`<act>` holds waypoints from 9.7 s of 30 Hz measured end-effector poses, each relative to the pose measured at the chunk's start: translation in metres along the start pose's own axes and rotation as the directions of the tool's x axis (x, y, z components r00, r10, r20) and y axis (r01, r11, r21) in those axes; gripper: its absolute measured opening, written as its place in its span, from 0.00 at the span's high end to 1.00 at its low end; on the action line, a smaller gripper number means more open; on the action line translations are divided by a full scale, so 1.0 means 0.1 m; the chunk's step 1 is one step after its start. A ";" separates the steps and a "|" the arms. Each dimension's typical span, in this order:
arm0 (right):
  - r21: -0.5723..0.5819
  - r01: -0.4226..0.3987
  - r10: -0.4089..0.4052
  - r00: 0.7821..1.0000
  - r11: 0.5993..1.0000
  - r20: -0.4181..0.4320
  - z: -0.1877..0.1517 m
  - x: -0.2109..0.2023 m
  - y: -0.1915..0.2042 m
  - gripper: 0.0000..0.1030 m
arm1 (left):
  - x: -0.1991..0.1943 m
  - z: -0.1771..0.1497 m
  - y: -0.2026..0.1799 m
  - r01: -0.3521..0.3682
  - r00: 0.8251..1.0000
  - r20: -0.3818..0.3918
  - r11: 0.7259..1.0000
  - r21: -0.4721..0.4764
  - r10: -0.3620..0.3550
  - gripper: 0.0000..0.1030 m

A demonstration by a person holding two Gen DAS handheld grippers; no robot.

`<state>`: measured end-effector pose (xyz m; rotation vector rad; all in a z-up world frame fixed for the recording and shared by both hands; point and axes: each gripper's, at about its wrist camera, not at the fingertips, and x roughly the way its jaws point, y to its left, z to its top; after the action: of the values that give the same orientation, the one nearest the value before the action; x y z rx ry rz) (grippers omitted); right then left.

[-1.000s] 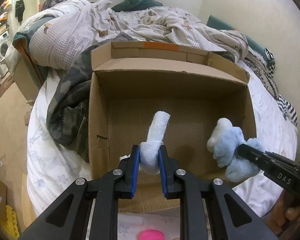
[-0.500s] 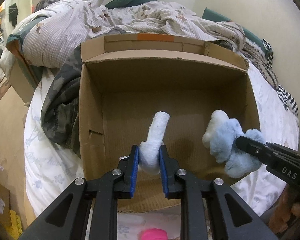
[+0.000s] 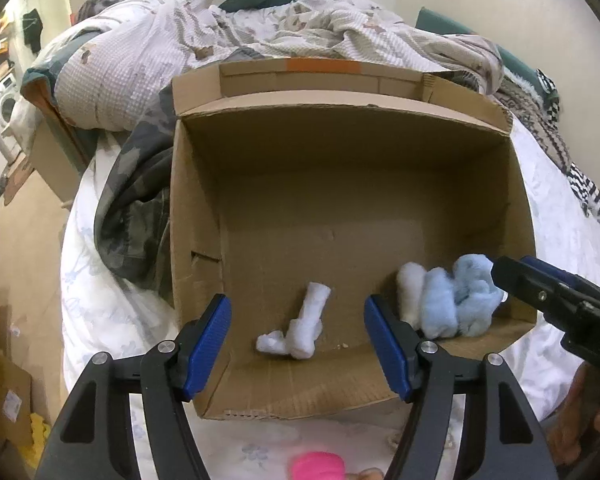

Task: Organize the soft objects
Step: 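Carry both socks into the cardboard box and open both grippers, then move the left gripper back and grasp the clear-packaged toy, then grasp the white lace scrunchie with the right gripper while the left holds the toy, then lower the toy and scrunchie into the box and open both grippers, then withdraw both grippers from the box toward the remaining items, then grasp the pink duck with the left gripper while the right grasps the beige scrunchie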

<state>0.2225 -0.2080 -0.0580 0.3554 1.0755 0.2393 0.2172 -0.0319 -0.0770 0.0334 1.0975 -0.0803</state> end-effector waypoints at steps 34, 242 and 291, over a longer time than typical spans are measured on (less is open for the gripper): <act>-0.021 -0.034 0.034 0.999 0.999 0.018 -0.49 -0.74 0.05 0.22 | -0.95 -0.49 0.39 -0.121 0.986 0.105 0.990 -0.067 0.128 0.35; 0.035 -0.029 0.030 0.999 0.999 -0.034 -0.19 -0.24 0.07 0.22 | -0.47 -0.18 0.16 -0.058 0.995 0.084 0.998 -0.031 0.060 0.42; 0.035 0.041 -0.030 0.960 0.999 -0.278 -0.90 -0.10 -0.01 0.09 | -0.07 -1.18 0.23 0.054 0.945 -0.319 0.996 -0.073 -0.075 0.41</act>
<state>0.1376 -0.1980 -0.0886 0.3450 1.3644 0.2401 0.1110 -0.0007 -0.1247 -0.0484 1.4282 -0.1011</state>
